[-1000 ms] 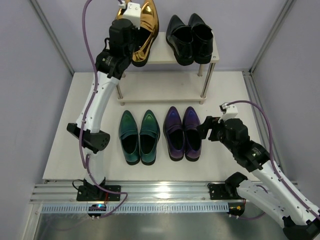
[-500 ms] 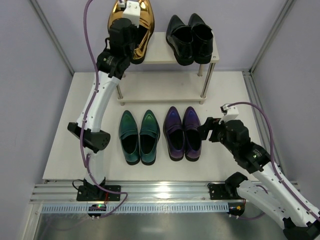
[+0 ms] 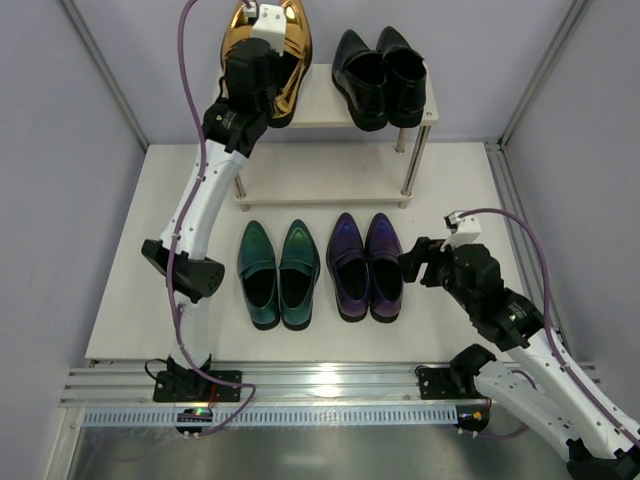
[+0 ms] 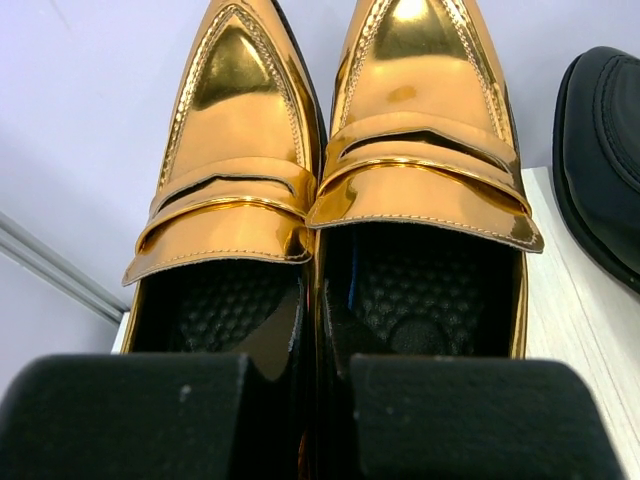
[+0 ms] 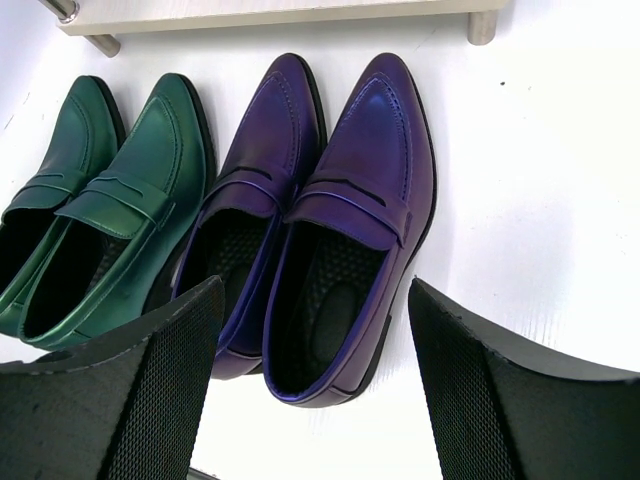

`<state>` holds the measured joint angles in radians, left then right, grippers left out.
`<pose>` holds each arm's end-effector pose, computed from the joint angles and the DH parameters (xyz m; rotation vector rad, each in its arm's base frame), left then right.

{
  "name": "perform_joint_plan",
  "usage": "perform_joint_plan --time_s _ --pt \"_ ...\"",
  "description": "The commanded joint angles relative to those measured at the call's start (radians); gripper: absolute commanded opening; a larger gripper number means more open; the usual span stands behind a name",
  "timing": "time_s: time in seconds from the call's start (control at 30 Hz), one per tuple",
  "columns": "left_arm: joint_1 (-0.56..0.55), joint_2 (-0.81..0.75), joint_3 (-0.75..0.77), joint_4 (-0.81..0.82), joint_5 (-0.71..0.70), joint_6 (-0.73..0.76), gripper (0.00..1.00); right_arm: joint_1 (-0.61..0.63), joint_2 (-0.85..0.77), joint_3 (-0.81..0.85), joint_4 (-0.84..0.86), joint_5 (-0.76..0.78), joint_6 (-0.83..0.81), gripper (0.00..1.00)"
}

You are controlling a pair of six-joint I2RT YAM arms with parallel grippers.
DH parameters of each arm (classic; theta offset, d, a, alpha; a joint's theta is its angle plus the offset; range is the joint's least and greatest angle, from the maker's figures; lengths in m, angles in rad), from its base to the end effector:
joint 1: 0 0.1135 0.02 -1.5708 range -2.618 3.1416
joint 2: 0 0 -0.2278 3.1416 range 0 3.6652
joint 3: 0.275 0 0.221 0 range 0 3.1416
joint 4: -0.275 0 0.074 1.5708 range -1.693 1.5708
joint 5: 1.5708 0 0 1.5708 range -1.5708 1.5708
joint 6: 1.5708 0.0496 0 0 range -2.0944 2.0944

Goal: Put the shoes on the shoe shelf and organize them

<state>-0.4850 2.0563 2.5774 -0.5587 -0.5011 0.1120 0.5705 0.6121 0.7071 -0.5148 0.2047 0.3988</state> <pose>0.3635 -0.1646 0.4685 0.0912 1.6023 0.1136 0.1330 0.0733 0.2744 -0.0387 2.0057 0.4231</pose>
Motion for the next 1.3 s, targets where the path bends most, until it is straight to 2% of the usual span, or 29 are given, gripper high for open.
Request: perform_joint_plan --time_s 0.0,0.1,0.27,0.37,0.7,0.8,0.93,0.97,1.03,1.07,1.2,1.23,1.27 --pt "-0.004 -0.048 0.036 0.253 -0.028 -0.009 0.01 0.006 -0.017 -0.003 -0.004 0.025 0.000 0.76" --pt "-0.006 -0.053 0.032 0.255 -0.030 -0.014 0.01 0.006 -0.015 -0.001 -0.005 0.022 0.000 0.76" --pt "-0.009 -0.068 0.017 0.276 -0.027 -0.005 0.18 0.006 -0.018 0.002 -0.007 0.022 0.000 0.76" --pt "-0.009 -0.077 0.015 0.292 -0.031 -0.006 0.24 0.006 -0.020 0.000 -0.007 0.024 0.002 0.76" --pt "-0.029 -0.153 0.004 0.327 -0.008 -0.031 0.26 0.006 -0.034 0.002 -0.021 0.036 0.003 0.76" --pt "-0.059 -0.218 -0.025 0.324 -0.017 -0.031 0.31 0.006 -0.032 0.006 -0.022 0.035 0.005 0.76" --pt "-0.076 -0.370 -0.216 0.289 -0.034 -0.095 0.39 0.006 -0.046 0.008 0.001 0.018 0.011 0.76" --pt "-0.075 -0.410 -0.352 0.293 -0.048 -0.107 0.48 0.006 -0.049 0.008 0.012 0.006 0.012 0.76" --pt "-0.075 -0.525 -0.487 0.330 -0.080 -0.155 0.57 0.006 -0.045 0.023 0.048 -0.043 0.009 0.76" --pt "-0.076 -0.560 -0.632 0.348 -0.085 -0.163 0.62 0.006 -0.038 0.034 0.061 -0.062 0.009 0.76" --pt "-0.075 -0.737 -0.907 0.401 -0.061 -0.245 0.62 0.008 0.027 0.127 0.127 -0.177 -0.003 0.75" --pt "-0.075 -0.801 -0.949 0.396 -0.050 -0.314 0.62 0.008 0.066 0.143 0.137 -0.188 0.000 0.75" --pt "-0.076 -0.900 -1.096 0.375 0.052 -0.401 0.67 0.006 0.108 0.175 0.151 -0.191 0.008 0.74"
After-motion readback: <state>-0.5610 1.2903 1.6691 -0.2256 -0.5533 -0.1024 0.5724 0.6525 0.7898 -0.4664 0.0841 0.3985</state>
